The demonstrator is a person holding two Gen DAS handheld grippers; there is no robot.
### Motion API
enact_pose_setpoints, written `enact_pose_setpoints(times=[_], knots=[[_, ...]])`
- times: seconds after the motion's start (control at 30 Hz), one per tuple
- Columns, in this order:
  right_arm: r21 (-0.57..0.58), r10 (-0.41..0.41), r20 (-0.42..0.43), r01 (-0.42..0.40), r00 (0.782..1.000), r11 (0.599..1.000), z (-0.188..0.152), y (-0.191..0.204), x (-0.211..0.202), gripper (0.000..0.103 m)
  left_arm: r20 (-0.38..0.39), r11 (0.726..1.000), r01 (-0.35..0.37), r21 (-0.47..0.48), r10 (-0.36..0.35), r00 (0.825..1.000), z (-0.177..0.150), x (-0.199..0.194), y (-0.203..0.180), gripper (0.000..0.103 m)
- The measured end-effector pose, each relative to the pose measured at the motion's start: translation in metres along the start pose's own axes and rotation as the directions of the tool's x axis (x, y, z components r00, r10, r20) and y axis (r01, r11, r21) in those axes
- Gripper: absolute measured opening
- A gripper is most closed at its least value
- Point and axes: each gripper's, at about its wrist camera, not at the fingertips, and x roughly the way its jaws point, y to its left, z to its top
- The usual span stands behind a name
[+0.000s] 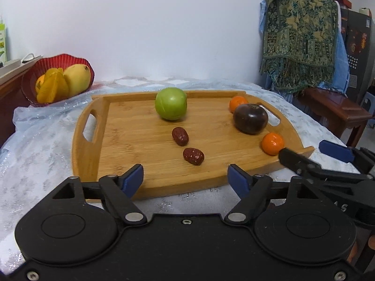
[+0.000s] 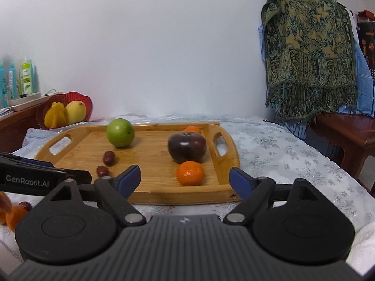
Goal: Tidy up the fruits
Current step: 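Move both tools back from the tray to the loose fruits on the cloth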
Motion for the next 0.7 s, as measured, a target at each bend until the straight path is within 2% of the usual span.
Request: enact_pose_setpoints(times=[0.43,0.7], knots=[[-0.007,0.033,0.050,-0.032,0.998,0.999,-0.016,0.030,-0.019,0.101,0.030,0.996,-0.062,-0.057,0.064,0.998,-0.016,-0.023,0.032,0.086],[-0.020,0.043,0.027,-0.042,0.999,0.999,-0.027,0.038,-0.019,0.101,0.031,0.993,-0.091,-0.078,0.094,0.995,-0.032,-0.037,0.047,0.087]])
